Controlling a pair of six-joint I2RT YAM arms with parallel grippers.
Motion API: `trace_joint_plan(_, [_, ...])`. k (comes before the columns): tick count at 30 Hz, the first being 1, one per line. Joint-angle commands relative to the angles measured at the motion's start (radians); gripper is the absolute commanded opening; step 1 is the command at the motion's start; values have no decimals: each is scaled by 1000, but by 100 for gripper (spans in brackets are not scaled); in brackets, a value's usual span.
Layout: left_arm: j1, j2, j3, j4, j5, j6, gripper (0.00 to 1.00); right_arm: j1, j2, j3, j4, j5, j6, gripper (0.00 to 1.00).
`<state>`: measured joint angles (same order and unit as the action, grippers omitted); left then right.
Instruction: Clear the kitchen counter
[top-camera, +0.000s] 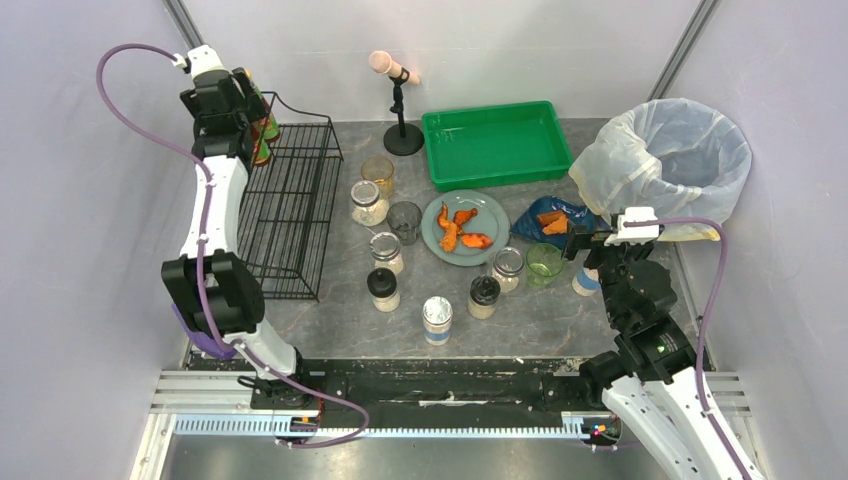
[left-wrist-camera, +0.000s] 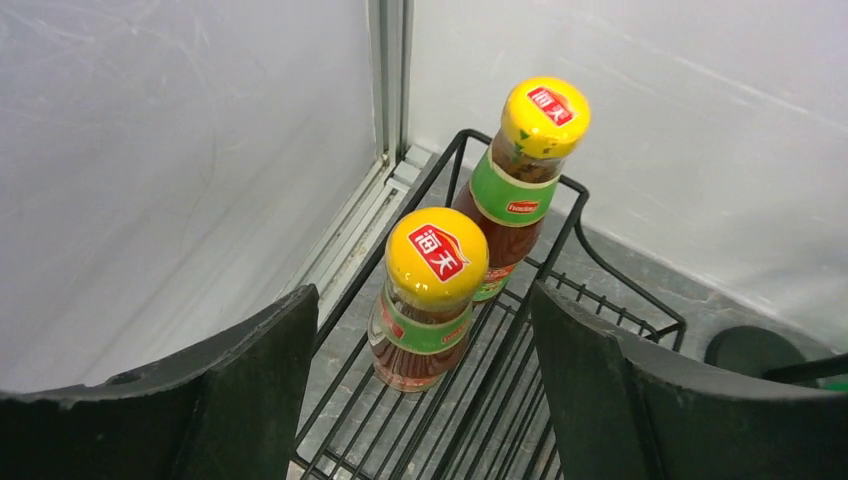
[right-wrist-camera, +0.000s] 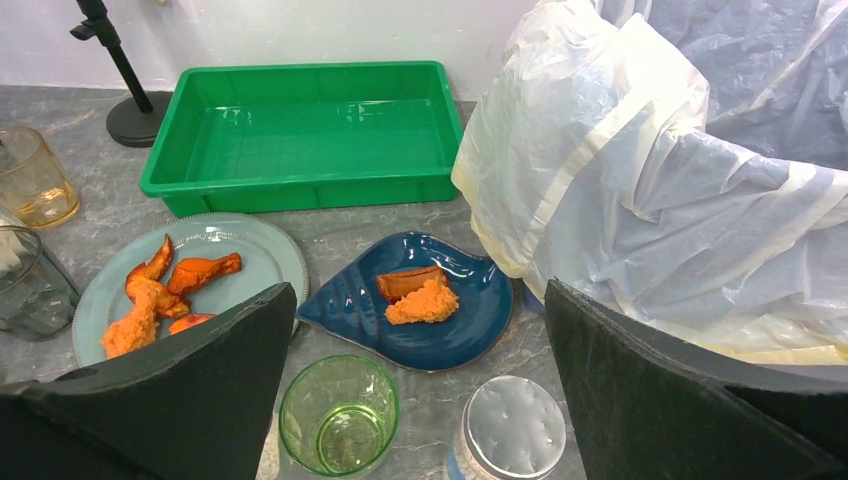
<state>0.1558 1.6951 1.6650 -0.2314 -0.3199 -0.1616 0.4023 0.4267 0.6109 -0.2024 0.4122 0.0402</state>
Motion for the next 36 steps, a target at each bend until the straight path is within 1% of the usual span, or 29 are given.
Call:
trace_joint_plan(1, [4, -94, -1, -40, 57, -39, 84, 2, -20, -7, 32, -19, -8, 98])
trace_joint_plan(5, [-13, -193, -48, -95, 134, -82, 84, 2, -36, -9, 31, -17, 0, 98])
trace_joint_plan(7, [-40, -245, -76, -124, 163, -88, 85, 1, -40, -9, 32, -22, 3, 98])
trace_joint_plan(11, [-141, -346, -134, -194, 195, -93, 85, 1, -39, -3, 32, -31, 5, 98])
trace_joint_plan(13, [-234, -404, -178, -230, 206, -101, 85, 1, -37, -5, 32, -30, 15, 98])
trace_joint_plan(17, [-399, -516, -262, -322, 173, -125, 85, 1, -44, -32, 31, -24, 43, 98])
trace_joint_plan(22, [-607, -608, -354, -425, 176, -169, 85, 28, -61, -88, 35, -11, 82, 98])
trace_joint_plan(24, [-677, -632, -389, -449, 189, -184, 85, 29, -62, -102, 28, -8, 106, 98])
trace_joint_plan(29, [-853, -673, -448, -489, 191, -203, 86, 29, -45, -65, -27, 4, 133, 98])
trace_joint_plan(33, [-986, -669, -488, -495, 195, -233, 86, 28, -45, -64, -34, 57, 173, 98])
trace_joint_plan(36, [-1089, -655, -505, -513, 154, -263, 86, 29, -31, -56, -52, 73, 216, 98])
